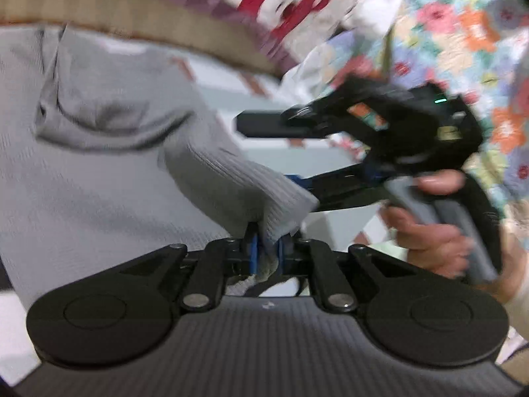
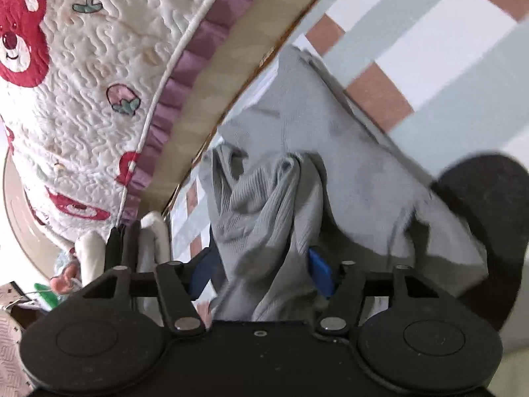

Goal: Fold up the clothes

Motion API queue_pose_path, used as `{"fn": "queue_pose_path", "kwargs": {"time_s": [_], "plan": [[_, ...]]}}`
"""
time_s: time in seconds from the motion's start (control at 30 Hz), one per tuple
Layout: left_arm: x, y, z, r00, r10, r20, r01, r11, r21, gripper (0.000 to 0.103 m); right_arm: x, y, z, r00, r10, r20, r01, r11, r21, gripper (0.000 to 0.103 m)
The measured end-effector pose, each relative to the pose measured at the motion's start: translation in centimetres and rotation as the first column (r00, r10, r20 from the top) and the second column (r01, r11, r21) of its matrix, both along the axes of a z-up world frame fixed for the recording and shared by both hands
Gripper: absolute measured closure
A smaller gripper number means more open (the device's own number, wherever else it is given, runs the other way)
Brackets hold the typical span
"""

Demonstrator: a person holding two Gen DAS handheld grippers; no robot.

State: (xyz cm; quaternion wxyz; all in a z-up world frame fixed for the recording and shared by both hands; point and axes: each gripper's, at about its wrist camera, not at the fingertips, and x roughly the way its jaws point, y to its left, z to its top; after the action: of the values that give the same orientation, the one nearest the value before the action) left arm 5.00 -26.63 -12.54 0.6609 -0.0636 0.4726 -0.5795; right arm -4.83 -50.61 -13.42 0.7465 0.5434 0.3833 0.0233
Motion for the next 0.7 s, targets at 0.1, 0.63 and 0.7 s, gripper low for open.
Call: {"fn": "queue_pose_path", "kwargs": {"time_s": [0.1,0.63,0.7], "plan": [[-0.3,-0.4,-0.6,1.0,0.001,-0.009,-0.001,1.0,0.02,0.094,-0.6,0.3,0.3,1.0,0.026,-0.007,-0.026,1.0,-0.017,0.035],[0.0,4.0,5.3,0.96,-0.114,0.255,0.113,0.993,0.021,0.054,0.9,3.5,5.7,0.95,0.312,0.014,-0.261,0.819,-0.512,0.088],[0.9,4.0,3.3,0.982,-0.091,0.164,0.082,0.995,0.06,0.053,0.5,2.5,5.4,0.951,0.307,-0.042,-0.281,0.798,-0.534,0.088]]}}
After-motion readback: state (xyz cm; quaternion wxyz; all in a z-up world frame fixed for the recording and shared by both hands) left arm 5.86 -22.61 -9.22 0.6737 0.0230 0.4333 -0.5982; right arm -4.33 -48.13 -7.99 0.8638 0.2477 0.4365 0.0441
